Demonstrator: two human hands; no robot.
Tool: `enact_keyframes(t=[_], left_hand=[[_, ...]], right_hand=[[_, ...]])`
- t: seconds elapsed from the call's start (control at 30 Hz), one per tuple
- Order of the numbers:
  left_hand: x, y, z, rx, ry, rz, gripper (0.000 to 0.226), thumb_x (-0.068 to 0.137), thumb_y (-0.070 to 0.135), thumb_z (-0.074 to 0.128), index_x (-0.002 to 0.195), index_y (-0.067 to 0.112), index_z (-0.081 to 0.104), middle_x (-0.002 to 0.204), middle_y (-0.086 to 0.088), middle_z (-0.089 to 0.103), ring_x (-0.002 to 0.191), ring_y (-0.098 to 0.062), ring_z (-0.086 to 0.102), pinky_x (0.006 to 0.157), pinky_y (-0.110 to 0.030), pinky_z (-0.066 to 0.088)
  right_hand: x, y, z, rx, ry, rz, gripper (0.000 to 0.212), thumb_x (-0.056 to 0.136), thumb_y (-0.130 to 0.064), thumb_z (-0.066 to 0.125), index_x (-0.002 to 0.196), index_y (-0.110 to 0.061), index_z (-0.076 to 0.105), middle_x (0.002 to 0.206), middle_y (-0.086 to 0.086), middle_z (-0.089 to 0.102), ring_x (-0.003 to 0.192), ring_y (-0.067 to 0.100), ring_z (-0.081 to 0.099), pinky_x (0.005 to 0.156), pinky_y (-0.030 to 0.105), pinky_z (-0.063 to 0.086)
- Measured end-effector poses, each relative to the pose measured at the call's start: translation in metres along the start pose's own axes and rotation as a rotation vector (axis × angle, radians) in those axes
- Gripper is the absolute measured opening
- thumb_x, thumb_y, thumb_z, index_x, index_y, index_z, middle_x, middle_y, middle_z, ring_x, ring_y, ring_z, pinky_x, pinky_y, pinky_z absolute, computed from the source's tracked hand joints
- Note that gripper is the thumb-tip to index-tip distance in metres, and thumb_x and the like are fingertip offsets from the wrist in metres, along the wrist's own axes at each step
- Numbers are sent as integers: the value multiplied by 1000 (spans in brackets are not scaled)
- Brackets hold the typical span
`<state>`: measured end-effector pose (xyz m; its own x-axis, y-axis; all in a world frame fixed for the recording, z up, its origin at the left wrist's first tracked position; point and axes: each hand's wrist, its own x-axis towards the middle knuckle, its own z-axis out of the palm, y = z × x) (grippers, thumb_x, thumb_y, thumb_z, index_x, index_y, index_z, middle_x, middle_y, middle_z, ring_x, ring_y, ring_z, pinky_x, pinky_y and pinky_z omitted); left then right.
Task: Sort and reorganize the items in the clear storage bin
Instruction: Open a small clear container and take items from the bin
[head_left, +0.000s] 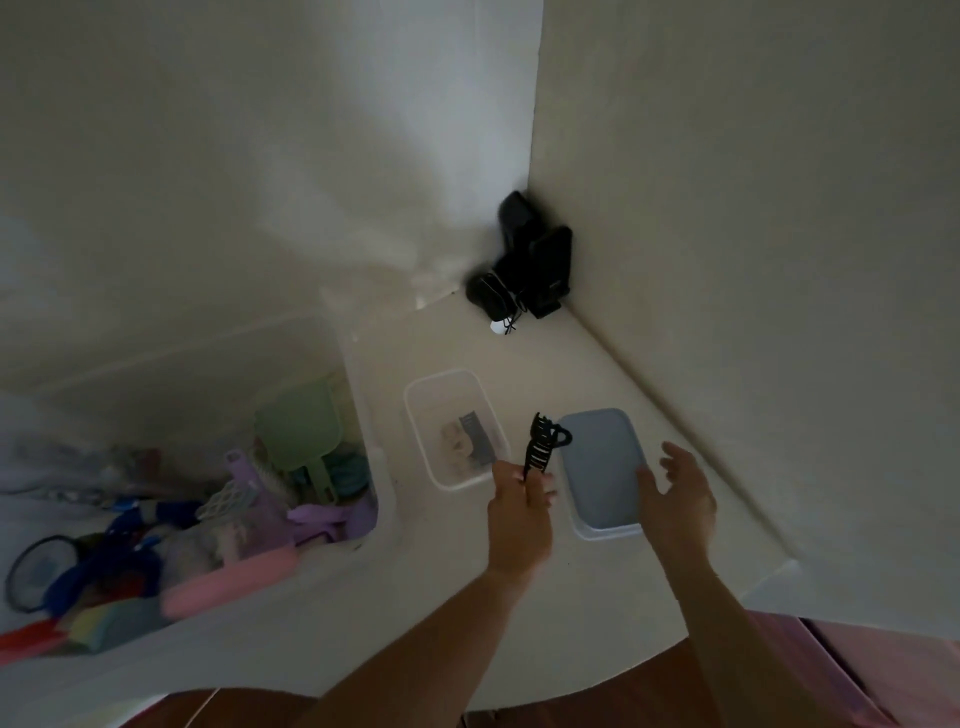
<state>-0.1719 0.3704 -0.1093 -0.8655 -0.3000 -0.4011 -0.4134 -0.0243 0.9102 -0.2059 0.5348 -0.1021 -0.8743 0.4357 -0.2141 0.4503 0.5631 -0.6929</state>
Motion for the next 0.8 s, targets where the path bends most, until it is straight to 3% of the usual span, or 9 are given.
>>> enact_keyframes(t=[0.1, 0.17, 0.27, 0.37, 0.43, 0.5, 0.63, 0.7, 0.8], left_hand=[[-10, 17, -26, 95, 228, 175, 8, 103, 18, 46, 100, 12, 49, 84, 1, 65, 72, -15, 66, 67, -30, 53], [-10, 21, -42, 209, 358, 248, 6, 103, 21, 46, 107, 21, 51, 96, 1, 58, 86, -14, 57, 79, -29, 46], [1, 19, -52, 91, 382, 109, 47, 103, 23, 47, 146, 12, 34, 124, -4, 49, 115, -11, 45, 103, -20, 34], [13, 9, -59, 18, 347, 3, 76, 94, 62, 46, 148, 12, 27, 126, -7, 53, 122, -25, 52, 112, -44, 39], [22, 0, -65, 43, 316, -44, 57, 88, 71, 37, 122, 26, 42, 114, -4, 56, 113, -26, 55, 103, -54, 44], [20, 4, -67, 19, 313, -35, 19, 93, 58, 39, 98, 41, 44, 107, -2, 55, 108, -24, 55, 99, -53, 46], [0, 15, -74, -23, 279, 54, 13, 105, 26, 43, 115, 19, 48, 108, 8, 57, 99, 14, 53, 92, -11, 44], [-3, 14, -76, -20, 303, 32, 8, 105, 22, 43, 111, 22, 48, 106, 11, 56, 96, 15, 53, 91, -12, 43], [-10, 24, -75, -52, 342, -37, 11, 106, 19, 41, 108, 27, 48, 103, 9, 56, 97, 5, 56, 88, -14, 44]], right_hand=[[-19, -35, 15, 44, 114, -239, 30, 89, -16, 66, 119, -14, 62, 113, 7, 63, 97, 25, 63, 84, 32, 49], [-35, -62, 40, 97, 3, -340, 26, 88, -16, 69, 114, -15, 64, 110, 4, 64, 93, 22, 63, 82, 29, 48], [-52, -90, 85, 43, -232, -513, 33, 88, -25, 67, 120, -21, 59, 117, -1, 60, 103, 19, 60, 89, 32, 48], [-56, -98, 116, -171, -412, -603, 55, 88, -41, 60, 136, -20, 44, 141, 6, 45, 125, 27, 45, 96, 38, 44], [-57, -99, 124, -359, -425, -611, 65, 89, -45, 57, 145, -20, 35, 154, 10, 28, 137, 31, 31, 103, 44, 41], [-60, -95, 126, -429, -361, -650, 72, 84, -49, 58, 145, -20, 35, 153, 14, 27, 138, 34, 31, 103, 46, 40], [-69, -84, 122, -462, -259, -638, 86, 70, -72, 42, 141, -21, 41, 141, 11, 38, 127, 32, 41, 94, 44, 47], [-70, -80, 117, -382, -271, -592, 90, 66, -78, 45, 138, -24, 44, 137, 6, 40, 124, 27, 42, 90, 42, 50], [-65, -78, 108, -82, -352, -561, 81, 65, -66, 72, 131, -26, 49, 128, -4, 46, 118, 16, 47, 88, 28, 49]])
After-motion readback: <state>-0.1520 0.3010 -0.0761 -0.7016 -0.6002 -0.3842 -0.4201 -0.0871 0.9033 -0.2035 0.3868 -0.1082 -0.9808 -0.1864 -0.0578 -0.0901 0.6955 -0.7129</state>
